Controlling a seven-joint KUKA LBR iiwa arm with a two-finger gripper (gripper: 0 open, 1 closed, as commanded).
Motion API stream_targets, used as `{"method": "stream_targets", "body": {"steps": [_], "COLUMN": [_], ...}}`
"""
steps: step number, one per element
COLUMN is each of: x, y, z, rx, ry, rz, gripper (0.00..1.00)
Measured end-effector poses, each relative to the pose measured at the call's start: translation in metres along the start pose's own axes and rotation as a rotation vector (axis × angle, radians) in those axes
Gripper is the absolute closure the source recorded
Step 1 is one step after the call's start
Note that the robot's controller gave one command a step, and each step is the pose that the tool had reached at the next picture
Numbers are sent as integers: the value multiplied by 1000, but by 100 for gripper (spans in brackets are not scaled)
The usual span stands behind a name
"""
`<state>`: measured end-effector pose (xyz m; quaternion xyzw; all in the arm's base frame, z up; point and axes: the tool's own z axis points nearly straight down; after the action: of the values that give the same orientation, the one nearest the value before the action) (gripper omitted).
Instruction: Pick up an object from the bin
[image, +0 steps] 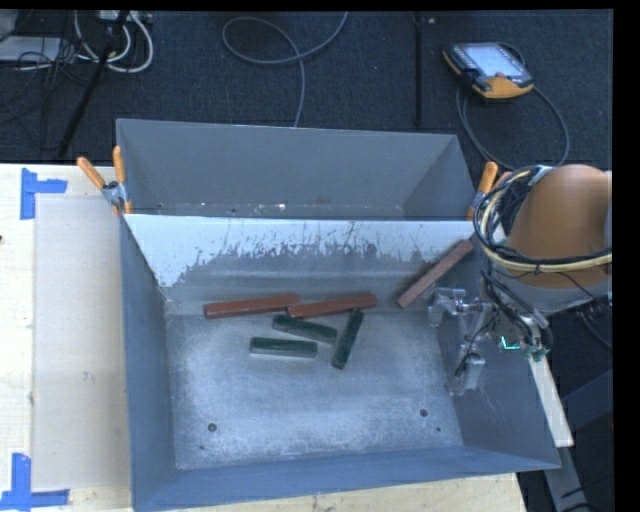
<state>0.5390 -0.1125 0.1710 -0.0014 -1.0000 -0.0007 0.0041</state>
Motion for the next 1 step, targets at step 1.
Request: {"method": "stream_targets", "body": {"steps": [1], "x": [-2], "y": [0], "z": [-4], "rx": [1], "ry": [-7], "rz": [-4], "gripper": [0]}}
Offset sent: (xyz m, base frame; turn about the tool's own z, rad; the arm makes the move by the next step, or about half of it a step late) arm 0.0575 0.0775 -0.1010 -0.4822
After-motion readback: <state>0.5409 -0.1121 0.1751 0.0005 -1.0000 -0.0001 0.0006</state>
